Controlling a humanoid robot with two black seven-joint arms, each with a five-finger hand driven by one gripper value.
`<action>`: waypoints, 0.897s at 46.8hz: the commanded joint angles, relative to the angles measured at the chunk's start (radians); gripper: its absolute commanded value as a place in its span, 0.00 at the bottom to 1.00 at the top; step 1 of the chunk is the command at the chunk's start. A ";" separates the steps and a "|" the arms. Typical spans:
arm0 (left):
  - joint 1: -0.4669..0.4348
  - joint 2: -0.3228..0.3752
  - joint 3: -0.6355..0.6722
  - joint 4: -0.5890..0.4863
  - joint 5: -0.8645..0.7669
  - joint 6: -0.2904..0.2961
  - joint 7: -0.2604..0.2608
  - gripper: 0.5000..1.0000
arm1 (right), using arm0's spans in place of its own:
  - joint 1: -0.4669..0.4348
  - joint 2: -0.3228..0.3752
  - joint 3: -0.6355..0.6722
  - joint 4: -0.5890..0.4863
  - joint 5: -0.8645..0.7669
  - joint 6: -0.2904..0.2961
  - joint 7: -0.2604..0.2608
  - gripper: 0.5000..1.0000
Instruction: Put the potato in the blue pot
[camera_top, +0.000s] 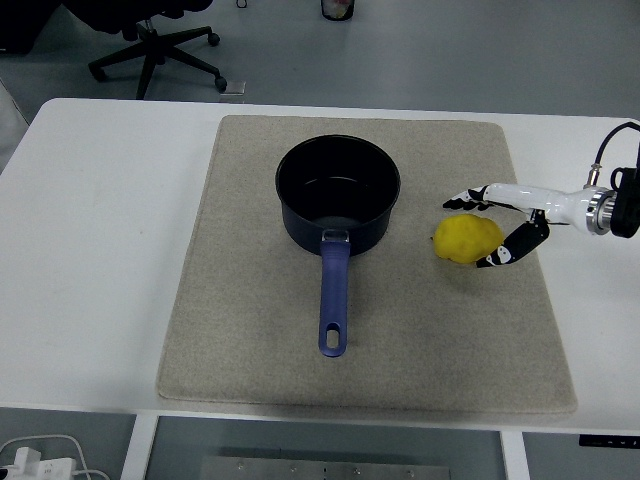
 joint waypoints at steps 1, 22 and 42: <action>0.000 0.000 0.000 0.000 0.000 0.000 0.000 0.99 | 0.000 0.000 -0.003 -0.001 -0.002 -0.013 0.001 0.86; -0.001 0.000 0.000 0.000 0.000 0.000 0.000 0.99 | -0.022 0.015 -0.005 -0.003 -0.022 -0.073 0.004 0.59; 0.000 0.000 0.000 0.000 0.000 0.000 0.000 0.99 | -0.028 0.015 -0.012 -0.006 -0.025 -0.085 0.004 0.28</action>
